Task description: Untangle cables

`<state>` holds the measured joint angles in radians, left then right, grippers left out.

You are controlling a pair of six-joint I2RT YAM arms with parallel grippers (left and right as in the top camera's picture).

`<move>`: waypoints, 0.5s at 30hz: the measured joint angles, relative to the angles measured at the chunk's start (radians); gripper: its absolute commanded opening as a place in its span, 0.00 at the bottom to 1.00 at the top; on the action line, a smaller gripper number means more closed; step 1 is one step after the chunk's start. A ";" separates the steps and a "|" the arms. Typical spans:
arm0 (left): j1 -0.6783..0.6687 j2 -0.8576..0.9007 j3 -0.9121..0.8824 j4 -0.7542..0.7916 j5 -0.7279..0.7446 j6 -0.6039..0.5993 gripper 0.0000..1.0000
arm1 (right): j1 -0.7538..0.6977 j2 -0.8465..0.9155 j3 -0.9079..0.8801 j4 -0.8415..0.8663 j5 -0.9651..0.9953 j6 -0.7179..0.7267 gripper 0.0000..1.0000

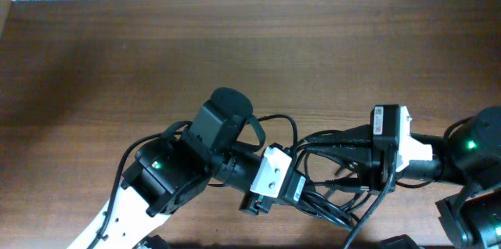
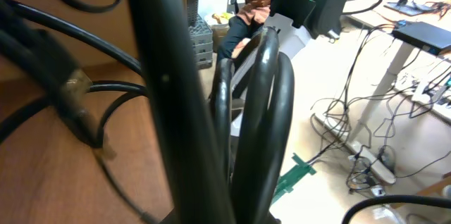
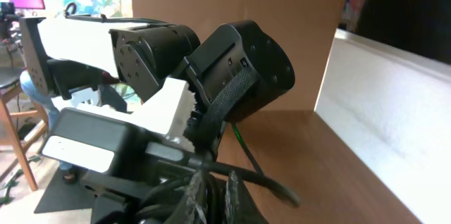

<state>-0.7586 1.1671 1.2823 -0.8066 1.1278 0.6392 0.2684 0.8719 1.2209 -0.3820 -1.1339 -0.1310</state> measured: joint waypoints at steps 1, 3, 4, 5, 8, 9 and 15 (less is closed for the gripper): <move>-0.008 0.000 0.006 0.003 -0.010 0.000 0.00 | 0.000 0.003 -0.001 0.022 -0.007 0.000 0.04; -0.013 0.000 0.009 0.008 -0.019 0.000 0.00 | 0.001 0.009 -0.001 0.032 -0.014 0.000 0.04; -0.014 0.000 0.009 0.013 -0.022 0.000 0.00 | 0.001 0.011 -0.001 0.026 -0.013 0.000 0.04; -0.014 0.000 0.009 0.018 -0.026 0.000 0.00 | 0.001 0.013 -0.001 0.013 -0.012 0.001 0.04; -0.021 0.000 0.000 0.042 -0.037 0.001 0.00 | 0.000 0.029 0.004 -0.057 0.010 0.002 0.09; -0.023 0.001 -0.005 0.049 -0.043 0.000 0.00 | 0.000 0.034 0.008 -0.084 0.018 0.001 0.24; -0.051 0.003 -0.013 0.069 -0.030 0.015 0.00 | -0.029 0.082 0.016 -0.211 0.241 -0.003 0.82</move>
<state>-0.8097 1.1706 1.2694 -0.7380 1.0977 0.6540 0.2394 0.9539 1.2366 -0.5934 -0.8928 -0.1341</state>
